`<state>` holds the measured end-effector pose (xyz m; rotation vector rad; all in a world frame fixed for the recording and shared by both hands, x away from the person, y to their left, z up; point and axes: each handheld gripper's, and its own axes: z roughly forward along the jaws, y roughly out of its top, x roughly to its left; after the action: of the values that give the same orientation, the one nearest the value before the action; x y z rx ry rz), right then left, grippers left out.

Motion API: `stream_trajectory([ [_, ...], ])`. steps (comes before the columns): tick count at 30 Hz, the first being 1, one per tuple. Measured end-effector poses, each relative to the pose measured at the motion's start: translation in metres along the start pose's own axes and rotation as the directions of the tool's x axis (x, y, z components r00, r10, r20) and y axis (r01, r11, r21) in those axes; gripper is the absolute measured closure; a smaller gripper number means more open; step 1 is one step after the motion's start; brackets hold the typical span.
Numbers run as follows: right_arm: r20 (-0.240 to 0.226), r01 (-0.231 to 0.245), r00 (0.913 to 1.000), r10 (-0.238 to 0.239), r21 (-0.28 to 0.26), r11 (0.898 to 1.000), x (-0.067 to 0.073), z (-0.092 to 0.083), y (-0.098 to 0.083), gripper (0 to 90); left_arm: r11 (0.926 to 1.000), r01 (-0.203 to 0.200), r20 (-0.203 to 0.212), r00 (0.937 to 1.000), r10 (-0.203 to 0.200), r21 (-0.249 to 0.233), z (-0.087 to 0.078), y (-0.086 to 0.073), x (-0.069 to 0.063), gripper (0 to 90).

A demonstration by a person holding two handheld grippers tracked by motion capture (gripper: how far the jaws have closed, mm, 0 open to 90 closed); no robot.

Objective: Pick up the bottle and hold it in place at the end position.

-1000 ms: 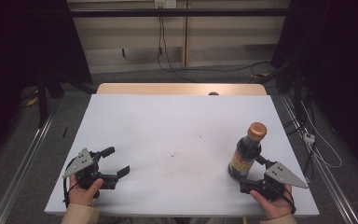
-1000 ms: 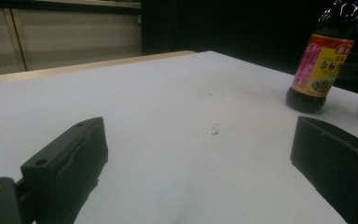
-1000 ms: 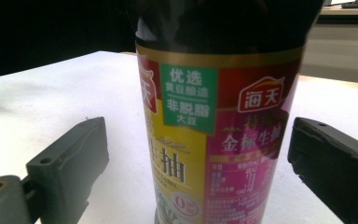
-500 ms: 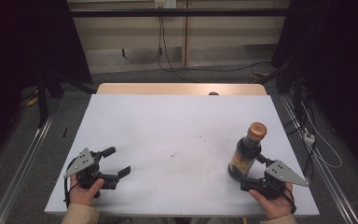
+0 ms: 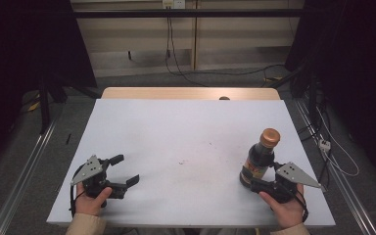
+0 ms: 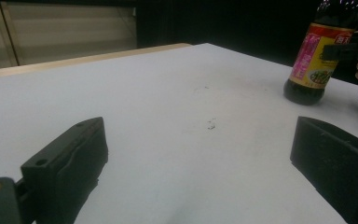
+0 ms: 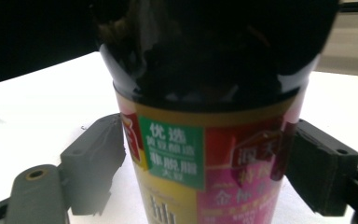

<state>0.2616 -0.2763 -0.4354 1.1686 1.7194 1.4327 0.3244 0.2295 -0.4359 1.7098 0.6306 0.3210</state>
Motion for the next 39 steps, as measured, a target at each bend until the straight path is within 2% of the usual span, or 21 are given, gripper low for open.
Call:
stream_trajectory([
  [4,-0.005,-0.006,1.0000,0.006,-0.001,1.000,-0.002,0.001,0.000,27.3,0.9999,-0.001,0.000,1.0000,0.001,0.011,0.001,-0.001,0.000,3.7],
  [10,-0.007,-0.008,0.9999,0.008,0.008,1.000,-0.002,0.002,0.002,28.7,0.9999,-0.003,0.002,1.0000,0.003,0.016,0.002,-0.001,0.001,3.7],
  [16,0.006,0.016,0.9998,-0.016,0.021,1.000,-0.001,0.002,0.006,30.7,0.9998,-0.006,0.001,1.0000,0.006,0.019,0.003,0.000,0.000,3.8],
  [20,0.011,0.008,0.9999,-0.008,0.015,1.000,-0.002,0.004,0.007,31.1,0.9998,-0.003,0.003,1.0000,0.003,0.018,0.004,0.000,0.001,3.8],
  [23,0.004,-0.019,0.9998,0.019,0.000,1.000,-0.003,0.006,0.009,31.2,0.9999,-0.001,0.002,1.0000,0.001,0.015,0.004,-0.001,0.001,3.8],
  [26,0.001,-0.008,1.0000,0.008,-0.017,1.000,-0.001,0.008,0.012,31.3,0.9999,-0.001,0.007,1.0000,0.001,0.016,0.004,-0.001,0.001,3.8],
  [30,-0.017,0.021,0.9996,-0.022,-0.046,0.999,0.004,0.017,0.021,31.2,0.9997,-0.009,0.008,0.9999,0.009,0.020,0.005,0.000,0.001,3.8],
  [39,-0.049,0.050,0.9974,-0.053,-0.051,0.997,0.010,0.042,0.029,31.2,0.9999,-0.009,0.007,0.9999,0.009,0.013,0.004,0.000,0.001,3.8],
])
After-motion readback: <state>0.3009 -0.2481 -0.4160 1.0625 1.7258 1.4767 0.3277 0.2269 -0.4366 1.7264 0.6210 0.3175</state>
